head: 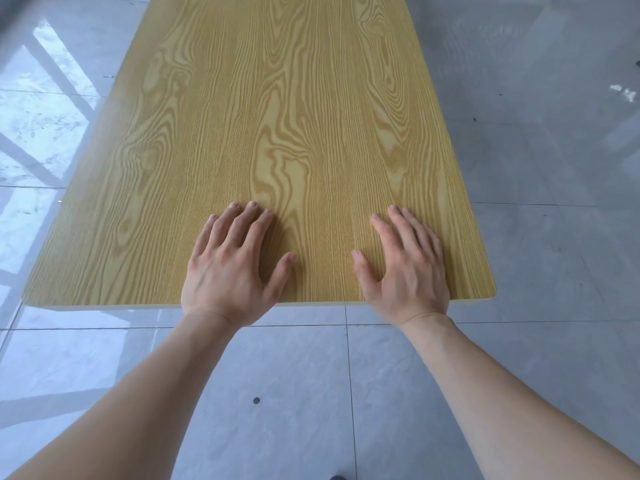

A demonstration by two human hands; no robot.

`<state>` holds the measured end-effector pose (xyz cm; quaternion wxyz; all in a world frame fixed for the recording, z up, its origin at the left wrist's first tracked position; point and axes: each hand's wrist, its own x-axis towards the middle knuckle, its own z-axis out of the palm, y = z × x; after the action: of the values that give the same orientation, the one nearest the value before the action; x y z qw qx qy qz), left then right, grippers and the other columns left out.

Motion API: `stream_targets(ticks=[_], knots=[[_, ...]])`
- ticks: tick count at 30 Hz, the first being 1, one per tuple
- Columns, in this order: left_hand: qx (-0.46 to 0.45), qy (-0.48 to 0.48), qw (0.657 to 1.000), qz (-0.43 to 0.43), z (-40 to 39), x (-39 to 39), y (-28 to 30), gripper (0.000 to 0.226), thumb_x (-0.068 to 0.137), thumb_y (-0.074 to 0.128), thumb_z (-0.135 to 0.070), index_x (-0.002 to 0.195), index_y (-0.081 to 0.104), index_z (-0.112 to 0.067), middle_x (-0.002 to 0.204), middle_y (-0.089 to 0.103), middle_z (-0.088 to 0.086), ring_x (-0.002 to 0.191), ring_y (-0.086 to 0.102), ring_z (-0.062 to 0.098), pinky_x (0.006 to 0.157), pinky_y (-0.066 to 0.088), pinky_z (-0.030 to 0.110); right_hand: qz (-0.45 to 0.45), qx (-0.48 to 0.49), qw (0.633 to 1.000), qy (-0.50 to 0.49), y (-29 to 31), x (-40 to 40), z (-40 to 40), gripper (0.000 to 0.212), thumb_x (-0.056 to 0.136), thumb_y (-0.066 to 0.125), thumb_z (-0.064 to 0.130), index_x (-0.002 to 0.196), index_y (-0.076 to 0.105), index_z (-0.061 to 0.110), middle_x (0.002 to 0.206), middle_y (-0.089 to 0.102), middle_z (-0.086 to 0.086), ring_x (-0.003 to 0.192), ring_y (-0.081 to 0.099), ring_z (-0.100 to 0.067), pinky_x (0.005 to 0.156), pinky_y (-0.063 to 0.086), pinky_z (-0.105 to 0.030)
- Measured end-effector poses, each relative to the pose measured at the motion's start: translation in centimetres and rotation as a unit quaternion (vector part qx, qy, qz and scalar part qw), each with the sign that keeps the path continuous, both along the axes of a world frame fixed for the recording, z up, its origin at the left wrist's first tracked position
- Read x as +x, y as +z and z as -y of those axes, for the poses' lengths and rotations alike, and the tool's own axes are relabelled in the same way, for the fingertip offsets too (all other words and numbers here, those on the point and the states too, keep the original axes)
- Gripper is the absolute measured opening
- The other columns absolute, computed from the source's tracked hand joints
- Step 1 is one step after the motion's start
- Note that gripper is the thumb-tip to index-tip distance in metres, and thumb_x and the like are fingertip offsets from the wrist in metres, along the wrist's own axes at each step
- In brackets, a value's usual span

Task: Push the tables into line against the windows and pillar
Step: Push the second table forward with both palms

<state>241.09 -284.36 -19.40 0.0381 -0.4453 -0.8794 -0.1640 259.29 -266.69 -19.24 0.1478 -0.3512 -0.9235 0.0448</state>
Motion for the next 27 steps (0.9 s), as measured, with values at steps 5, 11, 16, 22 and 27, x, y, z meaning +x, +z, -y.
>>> stream_targets(ticks=[5, 11, 16, 22, 27], knots=[[0.004, -0.002, 1.000, -0.004, -1.2, -1.4, 0.0, 0.070, 0.096, 0.038, -0.067, 0.149, 0.047, -0.022, 0.158, 0.044, 0.000, 0.153, 0.028, 0.024, 0.127, 0.015, 0.042, -0.003, 0.004, 1.000, -0.003, -0.2, -1.4, -1.2, 0.069, 0.095, 0.037, 0.060, 0.146, 0.052, 0.016, 0.159, 0.042, -0.011, 0.151, 0.032, -0.028, 0.123, 0.023, -0.050], [0.000, -0.001, 1.000, -0.004, -2.8, -3.3, 0.0, 0.070, 0.096, 0.038, -0.066, 0.149, 0.046, -0.022, 0.158, 0.044, -0.001, 0.153, 0.027, 0.023, 0.127, 0.016, 0.043, -0.008, -0.001, 1.000, -0.002, -0.2, -3.3, -2.8, 0.071, 0.095, 0.035, 0.062, 0.146, 0.052, 0.017, 0.159, 0.042, -0.011, 0.151, 0.031, -0.027, 0.122, 0.023, -0.050], [0.001, -0.005, 1.000, -0.007, -3.2, -3.9, -0.1, 0.070, 0.096, 0.039, -0.066, 0.149, 0.047, -0.021, 0.158, 0.044, 0.000, 0.153, 0.028, 0.024, 0.127, 0.017, 0.044, -0.012, 0.003, 1.000, -0.003, -0.4, -3.8, -3.1, 0.070, 0.095, 0.035, 0.062, 0.146, 0.053, 0.016, 0.158, 0.043, -0.012, 0.151, 0.032, -0.028, 0.122, 0.024, -0.050], [0.000, -0.003, 1.000, -0.004, -3.1, -3.8, 0.0, 0.069, 0.096, 0.039, -0.065, 0.149, 0.047, -0.021, 0.159, 0.044, 0.000, 0.153, 0.027, 0.024, 0.127, 0.016, 0.043, -0.003, 0.001, 1.000, -0.004, -0.2, -3.8, -3.0, 0.071, 0.095, 0.034, 0.062, 0.146, 0.052, 0.016, 0.159, 0.043, -0.012, 0.151, 0.031, -0.028, 0.122, 0.023, -0.050], [0.006, -0.004, 1.000, -0.006, -3.1, -3.8, -0.1, 0.069, 0.096, 0.038, -0.066, 0.149, 0.047, -0.021, 0.158, 0.044, -0.001, 0.153, 0.028, 0.024, 0.127, 0.016, 0.044, -0.004, 0.001, 1.000, -0.004, -0.2, -3.7, -3.1, 0.070, 0.095, 0.035, 0.061, 0.147, 0.051, 0.016, 0.159, 0.042, -0.011, 0.151, 0.031, -0.027, 0.122, 0.023, -0.049]])
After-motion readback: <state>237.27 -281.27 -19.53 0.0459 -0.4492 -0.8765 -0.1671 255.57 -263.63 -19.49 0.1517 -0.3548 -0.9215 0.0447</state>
